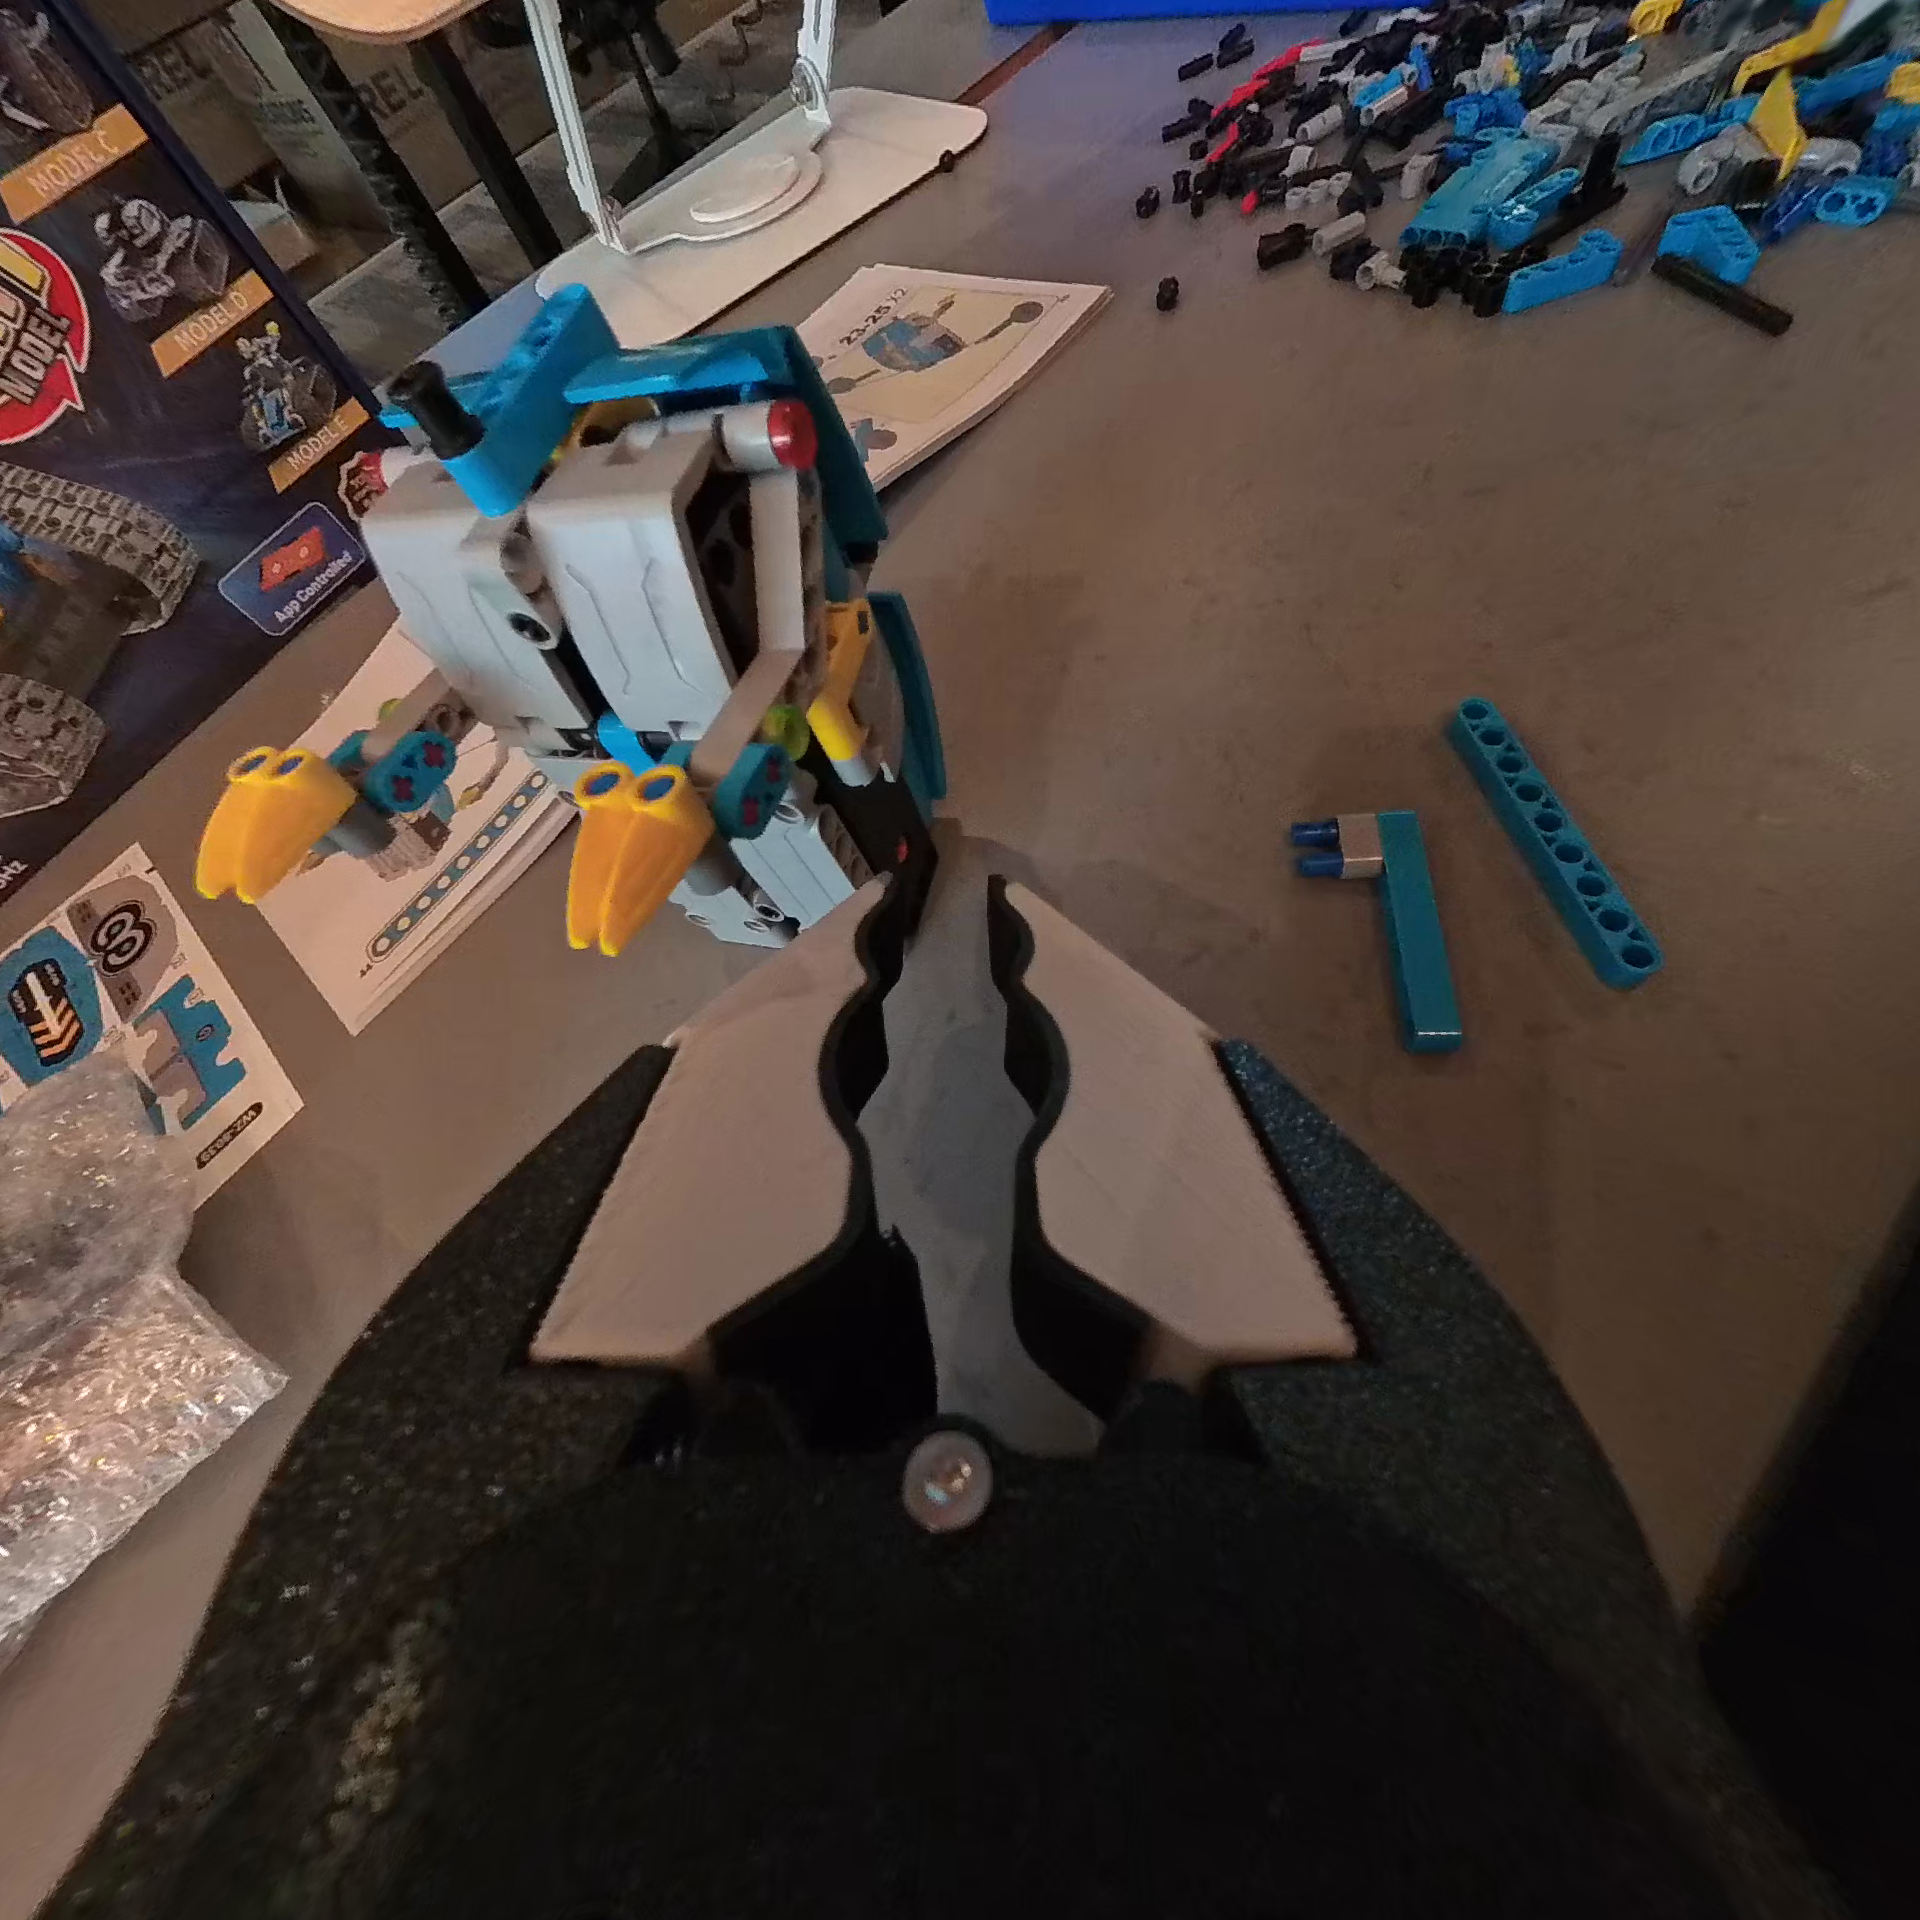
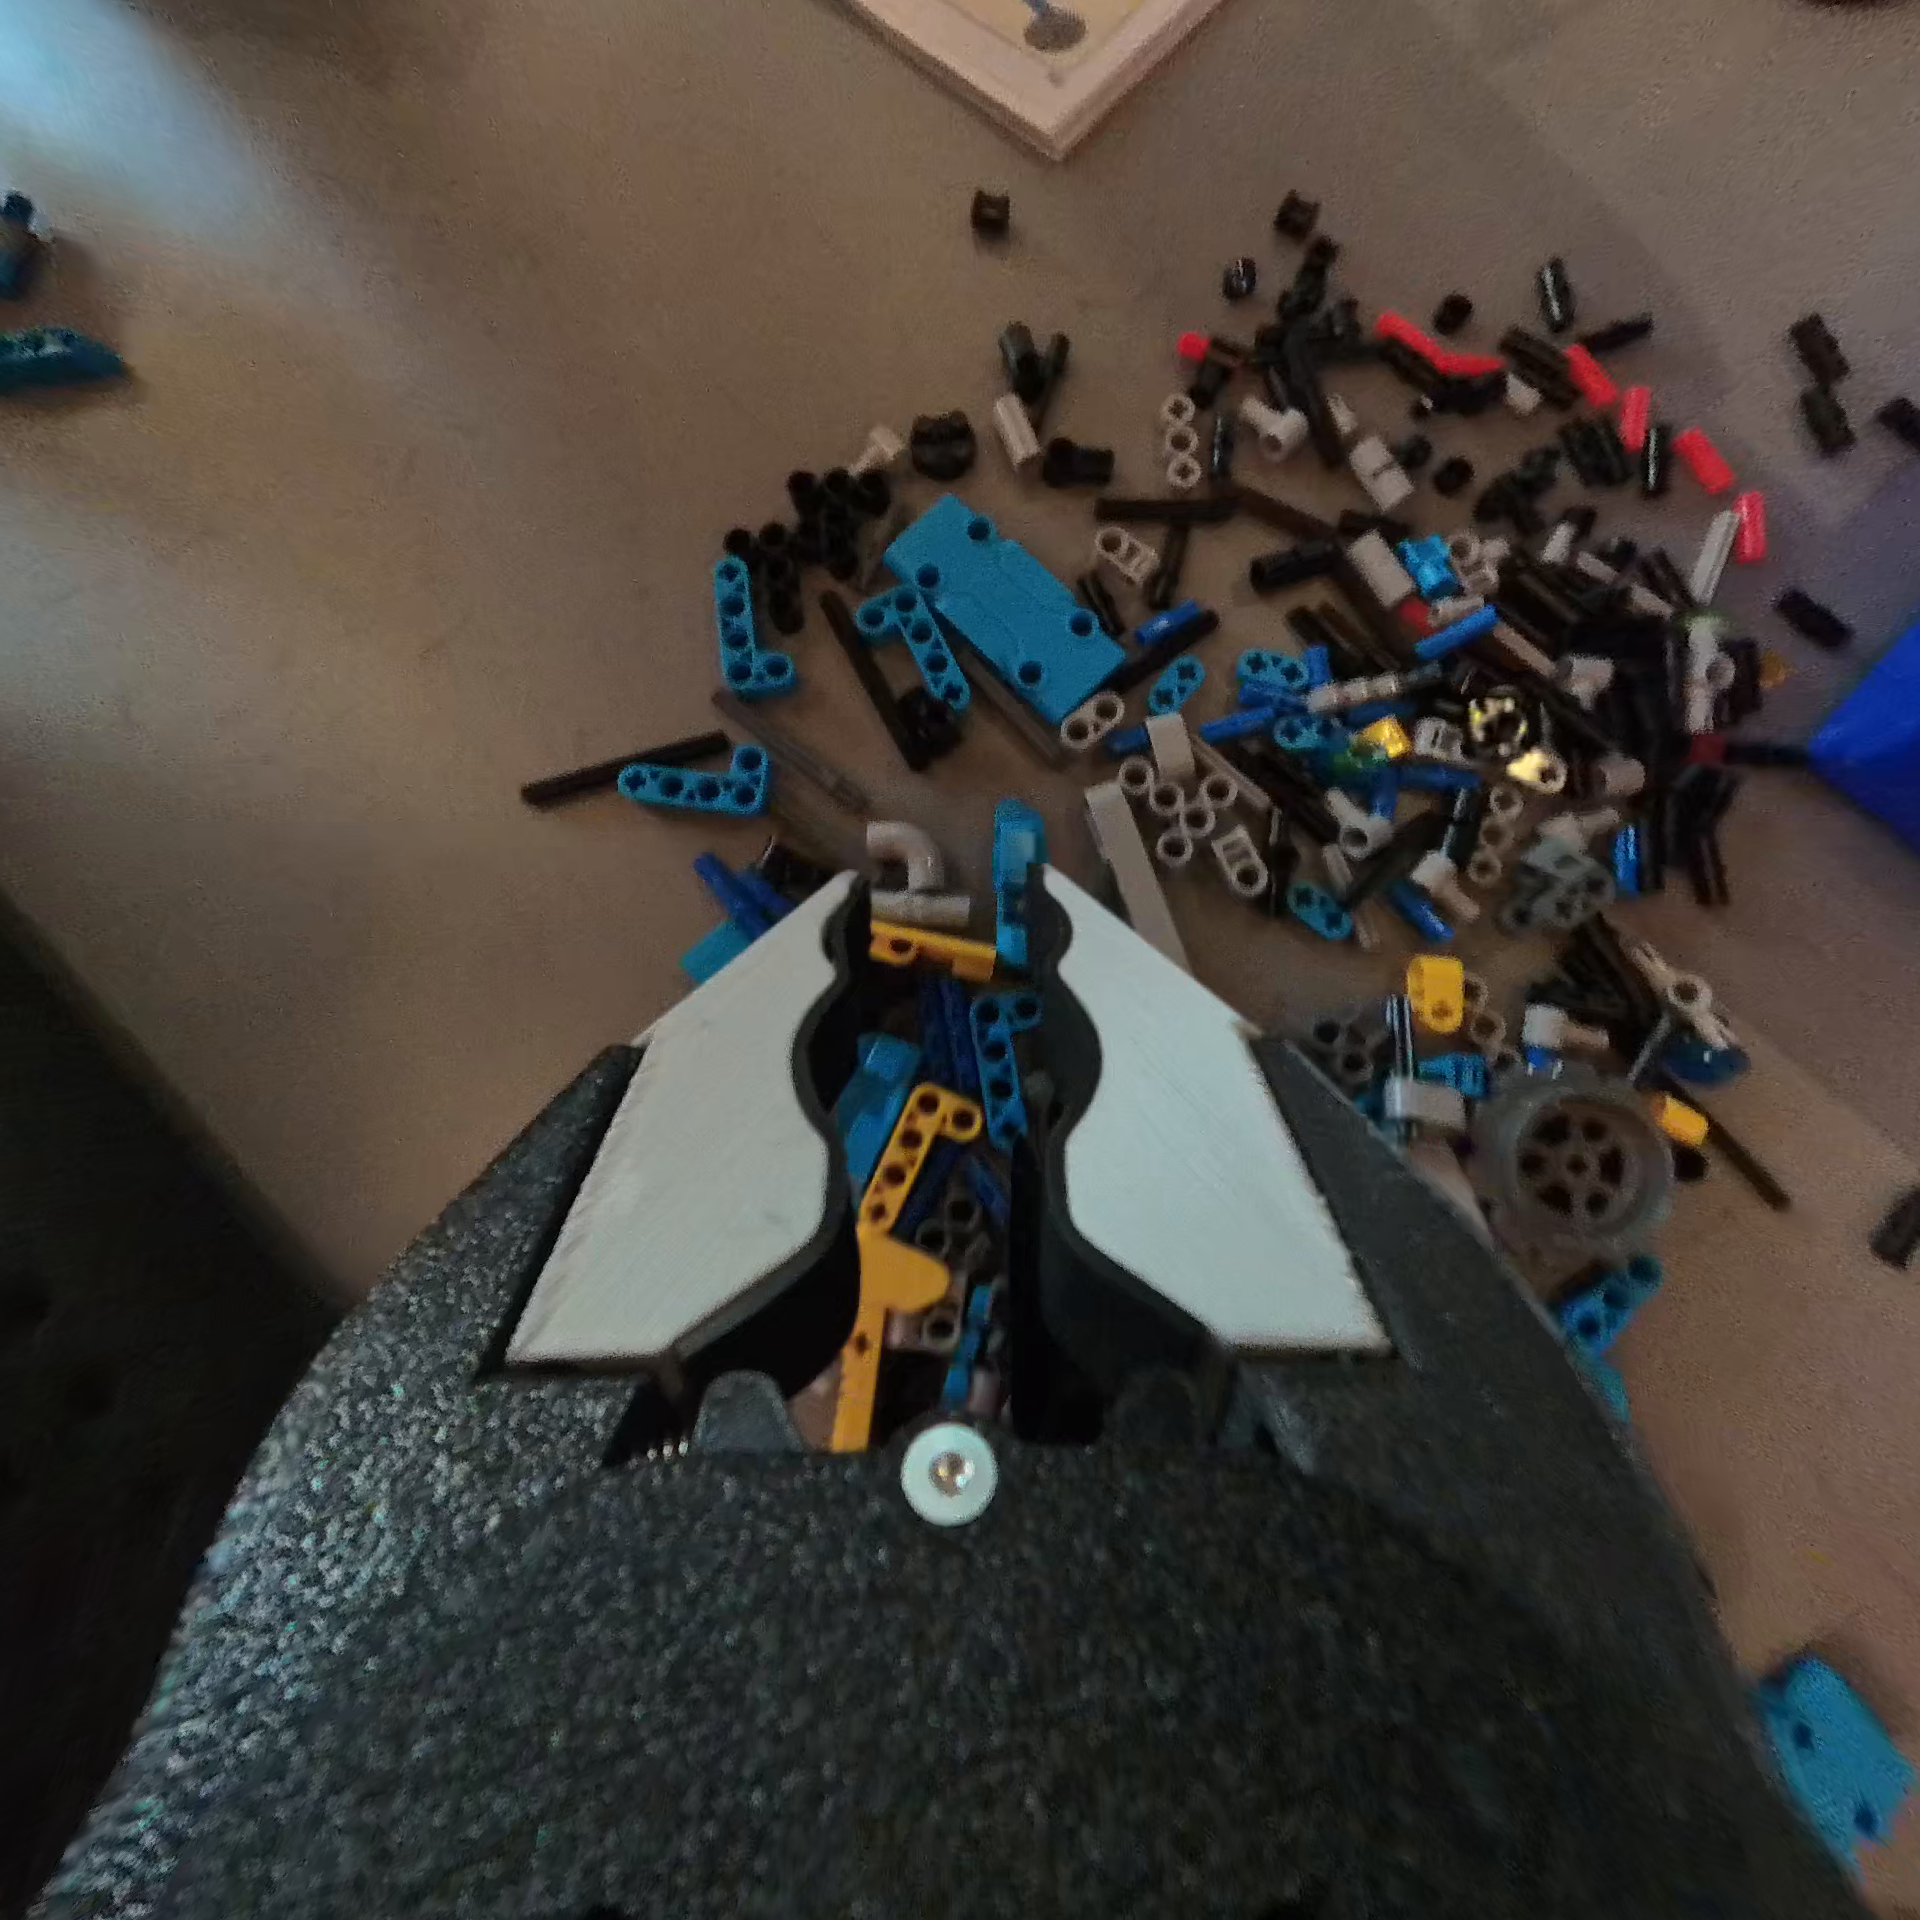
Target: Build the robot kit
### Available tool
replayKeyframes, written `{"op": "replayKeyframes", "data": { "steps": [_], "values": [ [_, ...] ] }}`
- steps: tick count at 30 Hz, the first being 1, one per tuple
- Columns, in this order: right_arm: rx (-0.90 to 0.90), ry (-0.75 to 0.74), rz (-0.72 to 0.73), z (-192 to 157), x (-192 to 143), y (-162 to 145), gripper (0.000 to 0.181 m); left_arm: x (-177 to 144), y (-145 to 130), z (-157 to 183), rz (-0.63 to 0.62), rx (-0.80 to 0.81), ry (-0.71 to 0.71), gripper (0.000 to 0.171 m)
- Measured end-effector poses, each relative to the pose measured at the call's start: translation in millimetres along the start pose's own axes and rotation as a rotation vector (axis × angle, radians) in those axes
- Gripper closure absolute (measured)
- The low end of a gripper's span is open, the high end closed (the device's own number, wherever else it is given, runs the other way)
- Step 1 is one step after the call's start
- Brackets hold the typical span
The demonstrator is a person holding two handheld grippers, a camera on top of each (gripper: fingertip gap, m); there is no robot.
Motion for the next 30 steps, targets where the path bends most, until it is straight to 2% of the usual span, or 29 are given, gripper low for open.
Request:
{"op": "replayKeyframes", "data": {
  "steps": [4, 9, 11, 13, 18, 30],
  "values": [
    [0.033, 0.081, 0.031, -13, -24, -8, 0.152, 0, 0, 0, -0.002, -0.001, -0.003, 0.156],
    [-0.014, 0.112, -0.027, -39, -41, -30, 0.151, 0, 0, 1, 0.002, 0.008, -0.003, 0.156],
    [0.058, 0.148, -0.042, -35, -54, -44, 0.152, 0, 0, 1, 0.002, 0.012, -0.003, 0.156],
    [0.134, 0.113, -0.093, -26, -66, -62, 0.151, 0, 0, 2, -0.001, 0.017, -0.002, 0.156],
    [0.182, -0.049, -0.164, -14, -94, -96, 0.15, 2, 0, 3, -0.017, 0.027, 0.002, 0.156],
    [0.188, -0.286, -0.235, 8, -135, -127, 0.148, 3, -1, 5, -0.034, 0.054, 0.02, 0.156]
  ]
}}
Point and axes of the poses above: each gripper's, where its closed fingertips meet, x out along the fingers, y out of its top, z = x × y across the jaws, the point moved 10 cm from there along -x, back along the fingers, and after that the axes turned 13 degrees about -y, right-handed, at the moved point
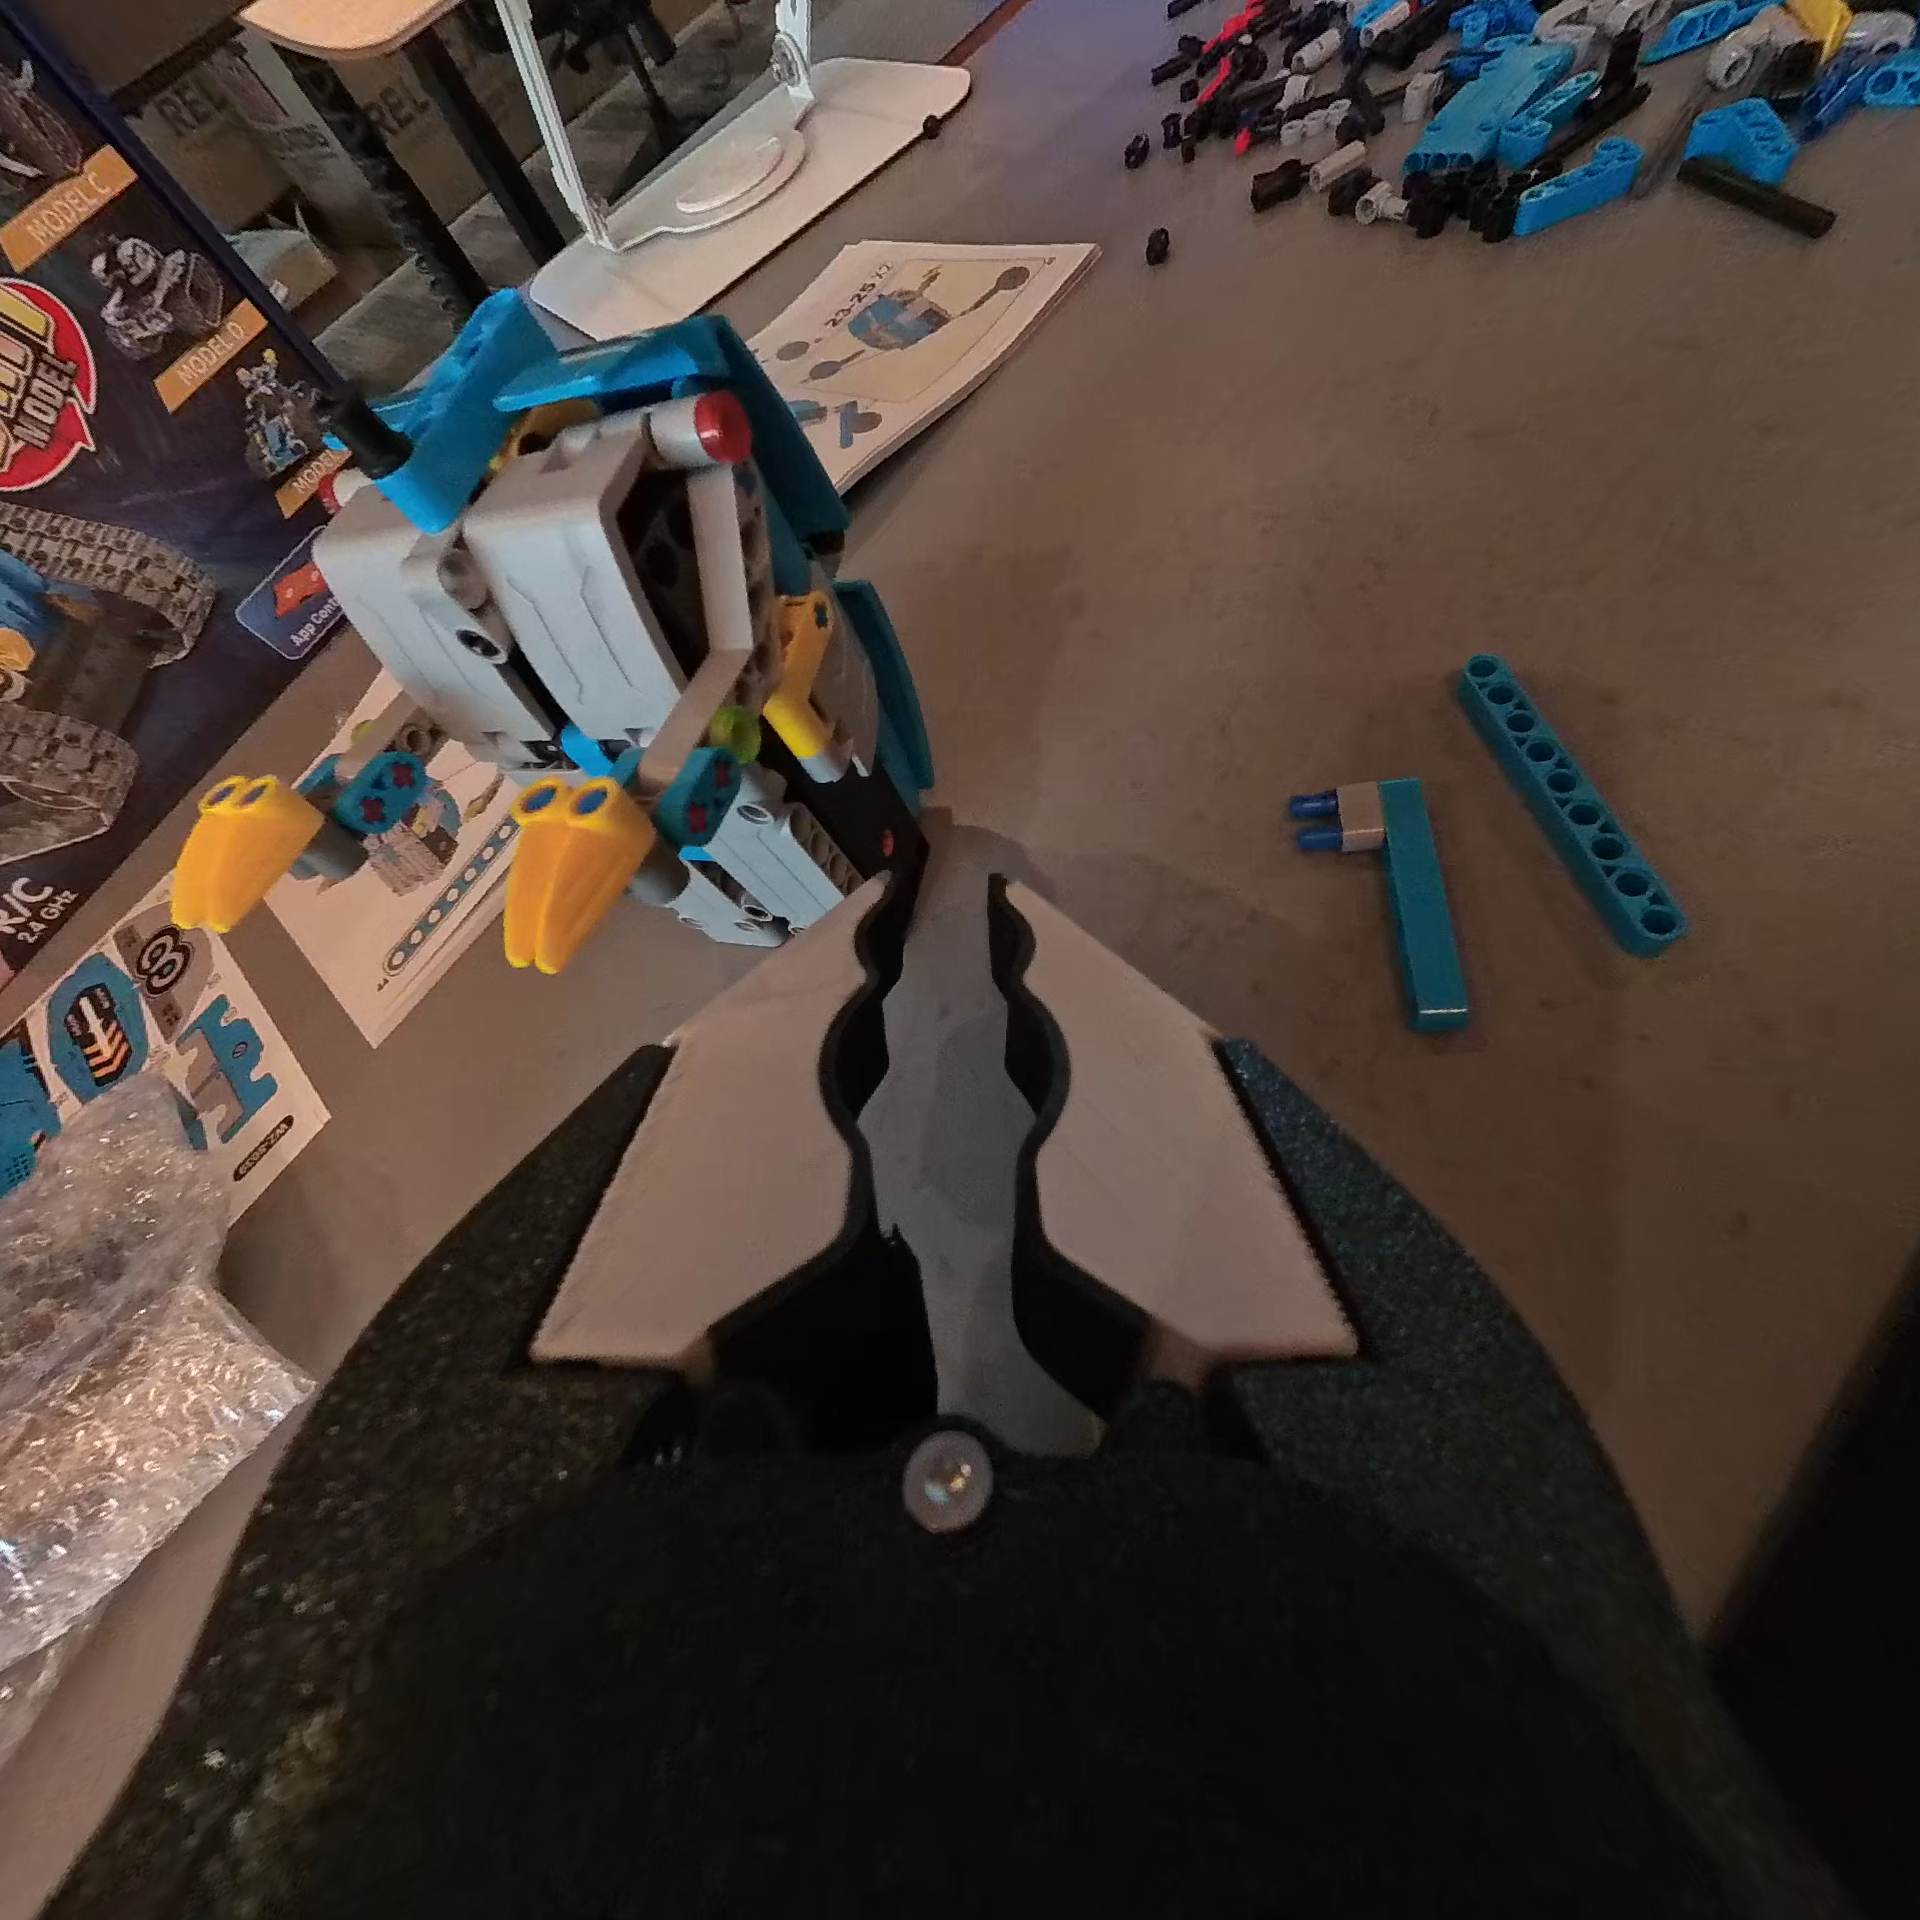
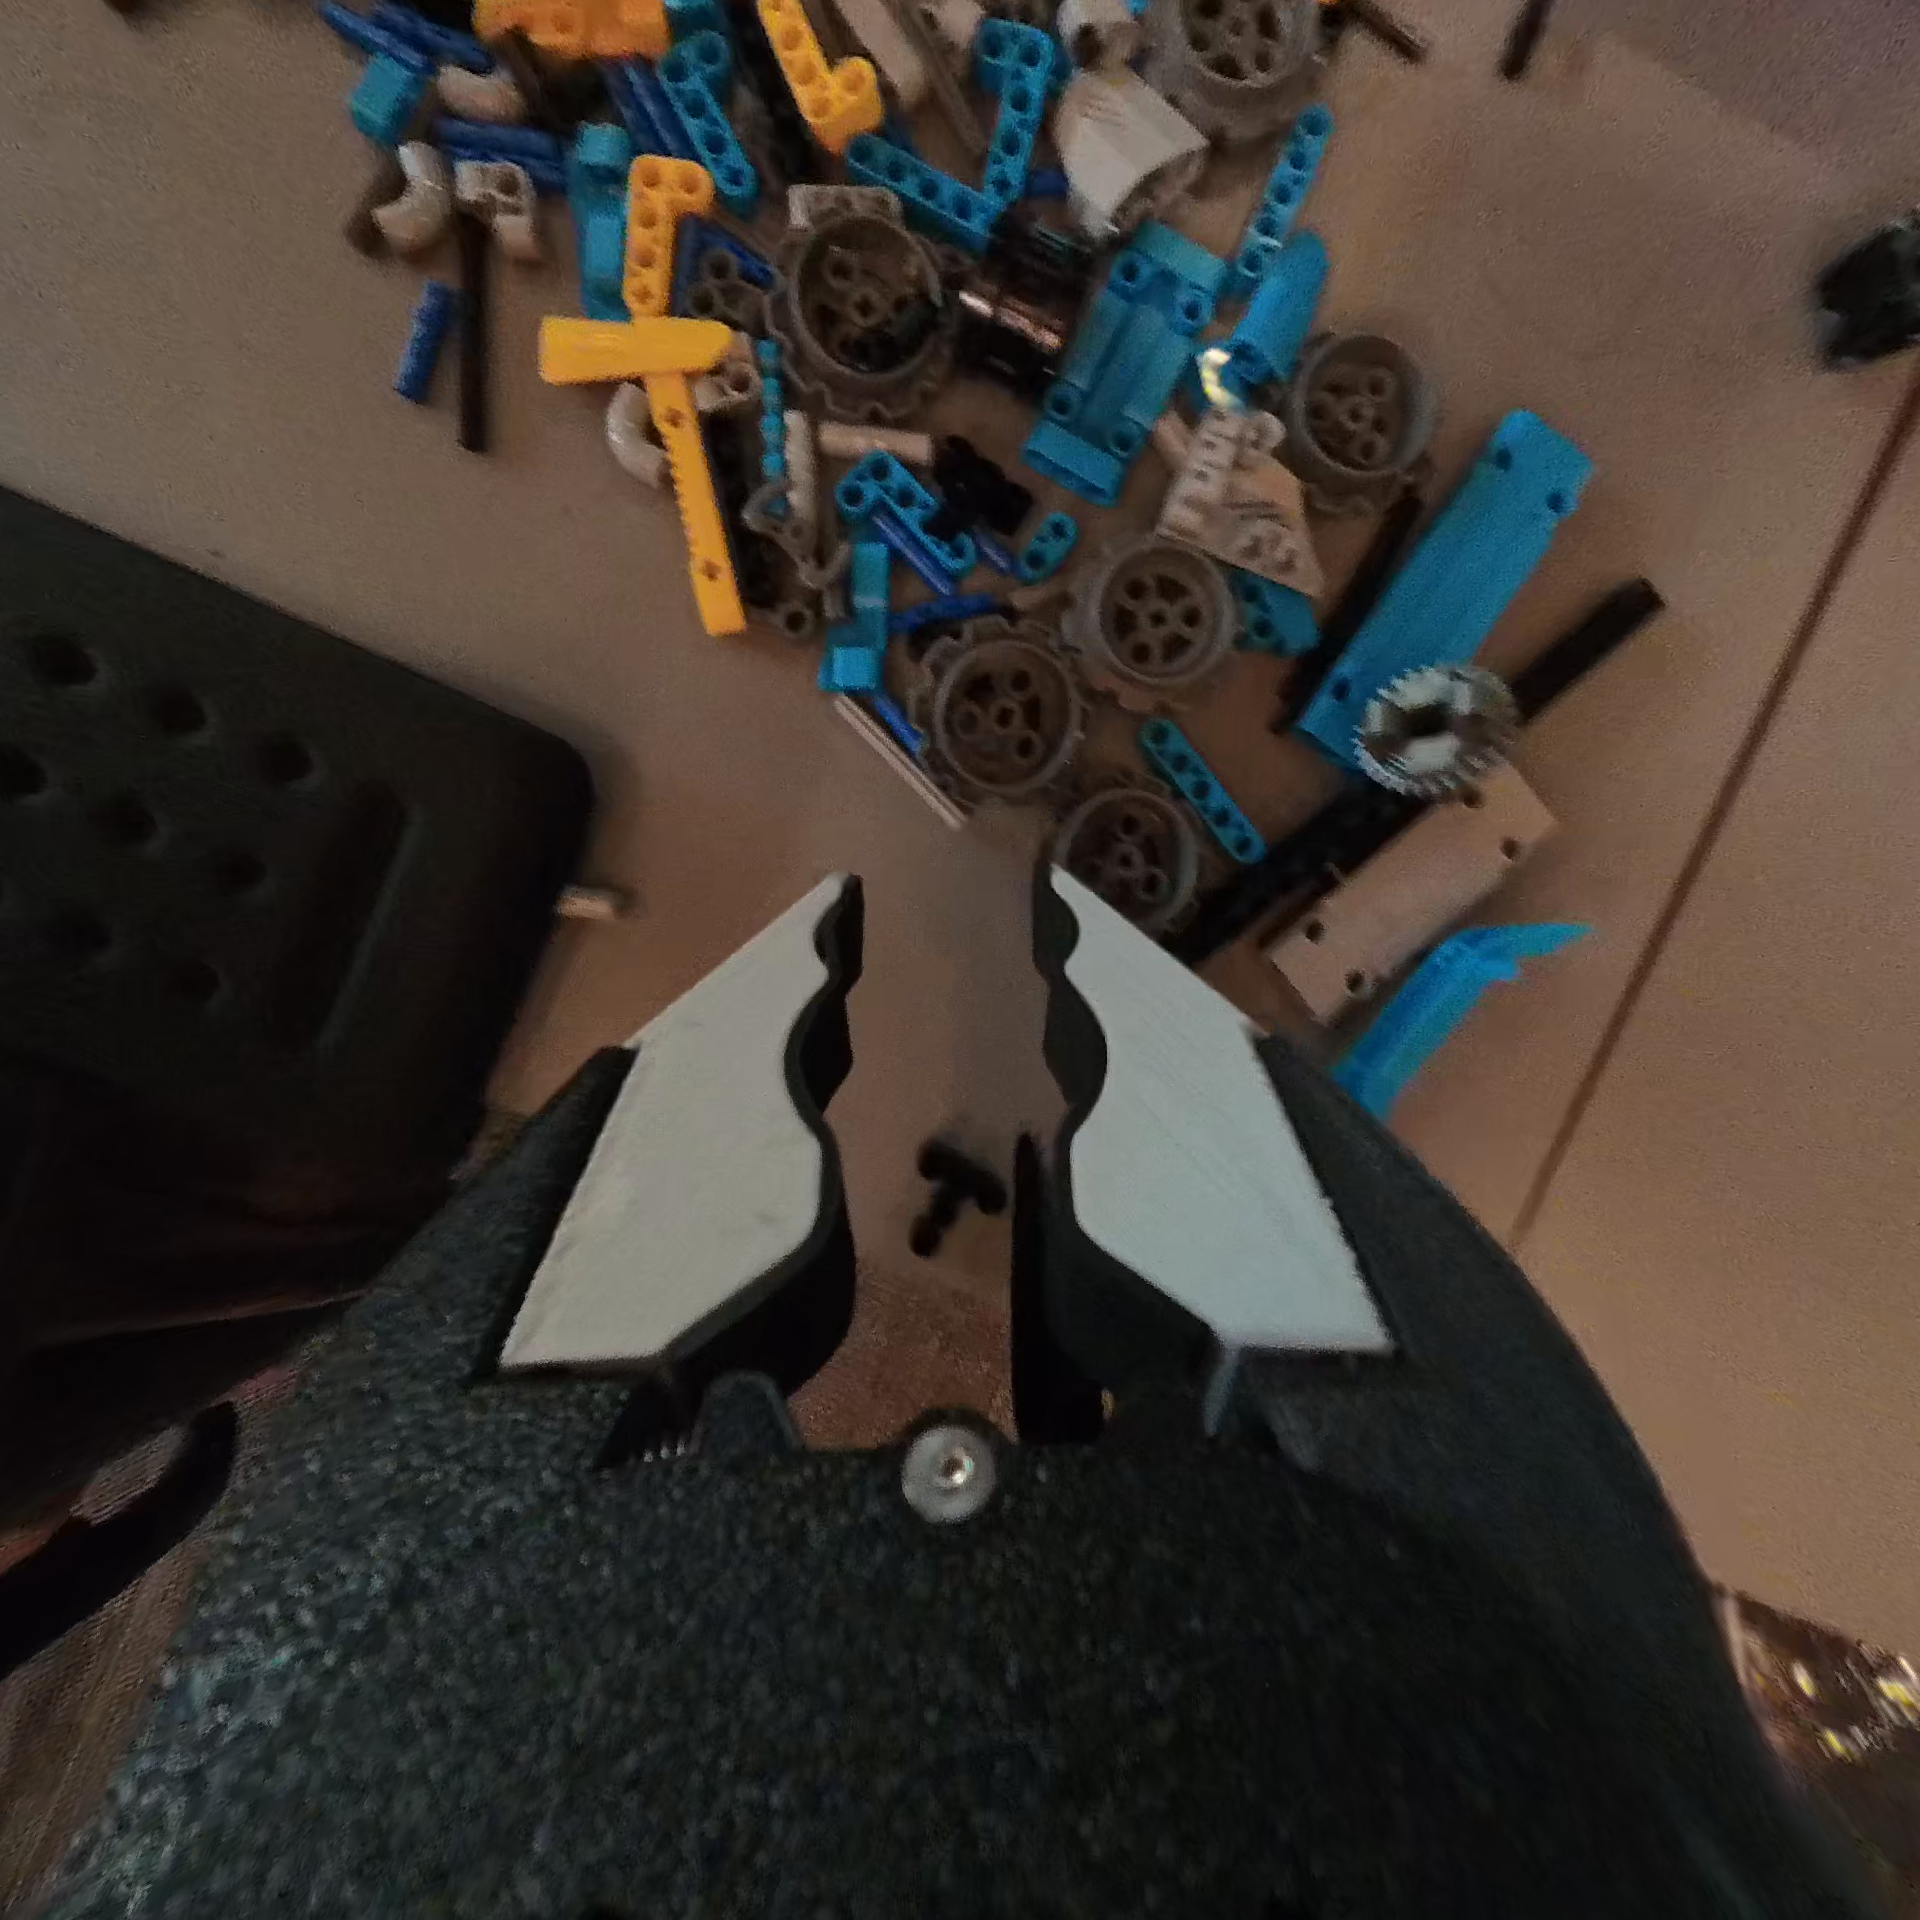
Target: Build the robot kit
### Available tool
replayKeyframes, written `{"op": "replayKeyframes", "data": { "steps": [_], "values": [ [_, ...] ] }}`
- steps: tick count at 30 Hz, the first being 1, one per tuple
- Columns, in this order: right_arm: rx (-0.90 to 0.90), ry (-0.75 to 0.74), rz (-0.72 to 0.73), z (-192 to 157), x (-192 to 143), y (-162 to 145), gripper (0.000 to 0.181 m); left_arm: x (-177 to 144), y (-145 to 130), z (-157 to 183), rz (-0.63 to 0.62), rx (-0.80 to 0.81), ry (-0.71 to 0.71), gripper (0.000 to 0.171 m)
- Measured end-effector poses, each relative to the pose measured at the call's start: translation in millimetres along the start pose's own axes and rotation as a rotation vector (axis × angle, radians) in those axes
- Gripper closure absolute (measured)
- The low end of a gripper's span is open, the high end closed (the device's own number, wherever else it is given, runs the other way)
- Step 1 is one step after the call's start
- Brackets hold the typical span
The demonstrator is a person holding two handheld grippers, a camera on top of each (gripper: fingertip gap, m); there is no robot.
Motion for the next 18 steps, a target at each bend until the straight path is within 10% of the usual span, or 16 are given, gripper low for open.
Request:
{"op": "replayKeyframes", "data": {
  "steps": [10, 18],
  "values": [
    [0.058, -0.231, -0.123, 21, -6, -16, 0.135, 2, 0, 1, -0.02, 0.015, 0.005, 0.156],
    [0.033, -0.146, -0.059, 4, 0, -5, 0.134, 1, 0, 2, -0.015, 0.018, 0.002, 0.156]
  ]
}}
Point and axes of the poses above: each gripper's, where its closed fingertips meet, x out along the fingers, y out of its top, z = x × y across the jaws, the point moved 10 cm from there along -x, back along the fingers, and after that the axes turned 13 degrees about -y, right-handed, at the moved point
